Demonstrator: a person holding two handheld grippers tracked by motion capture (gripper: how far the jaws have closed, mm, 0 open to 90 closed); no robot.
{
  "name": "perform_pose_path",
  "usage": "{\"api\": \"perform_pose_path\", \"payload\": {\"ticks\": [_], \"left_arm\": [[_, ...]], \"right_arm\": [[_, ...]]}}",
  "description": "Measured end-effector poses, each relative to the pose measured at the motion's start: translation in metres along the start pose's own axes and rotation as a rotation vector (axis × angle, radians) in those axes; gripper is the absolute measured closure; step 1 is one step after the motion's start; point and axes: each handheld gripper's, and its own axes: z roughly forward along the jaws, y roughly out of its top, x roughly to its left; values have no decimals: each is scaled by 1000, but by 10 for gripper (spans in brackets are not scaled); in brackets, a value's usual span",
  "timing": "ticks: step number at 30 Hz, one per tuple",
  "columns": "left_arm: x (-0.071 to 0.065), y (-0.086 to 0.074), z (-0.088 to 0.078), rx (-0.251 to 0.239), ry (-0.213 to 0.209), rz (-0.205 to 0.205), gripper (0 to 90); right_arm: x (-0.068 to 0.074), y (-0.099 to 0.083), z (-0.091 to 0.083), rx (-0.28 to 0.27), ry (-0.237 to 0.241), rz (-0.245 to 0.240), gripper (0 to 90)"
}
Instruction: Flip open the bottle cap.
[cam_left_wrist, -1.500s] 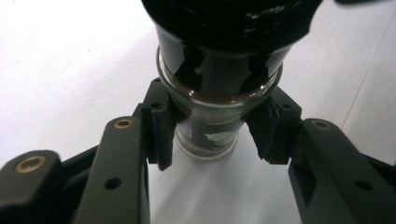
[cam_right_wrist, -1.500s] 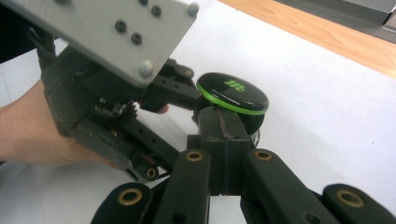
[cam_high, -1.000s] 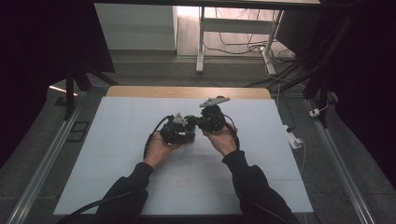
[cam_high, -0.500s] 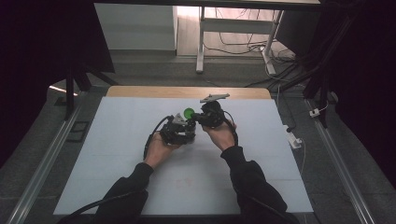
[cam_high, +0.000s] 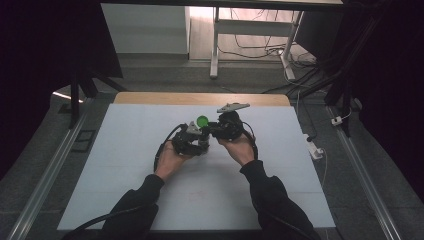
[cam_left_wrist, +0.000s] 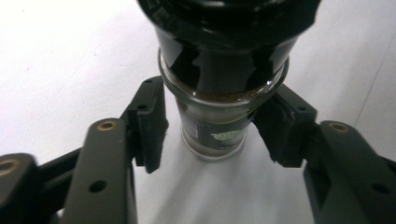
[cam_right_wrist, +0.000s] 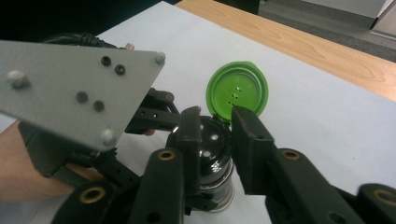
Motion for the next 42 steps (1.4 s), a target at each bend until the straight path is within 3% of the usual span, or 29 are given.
{"api": "perform_pose_path", "payload": {"ticks": [15, 19, 27, 42], "left_arm": [[2, -5, -24, 6, -60, -64, 265], [0, -7, -33, 4, -88, -82, 195], [-8, -13, -52, -2, -95, -95, 139], [-20, -42, -92, -4, -124, -120, 31]], "right_arm": [[8, -6, -16, -13, -2, -2, 478], [10, -10, -22, -14, 7, 0, 387], [12, -18, -28, -5, 7, 4, 263], [27, -40, -53, 37, 23, -1, 72]]}}
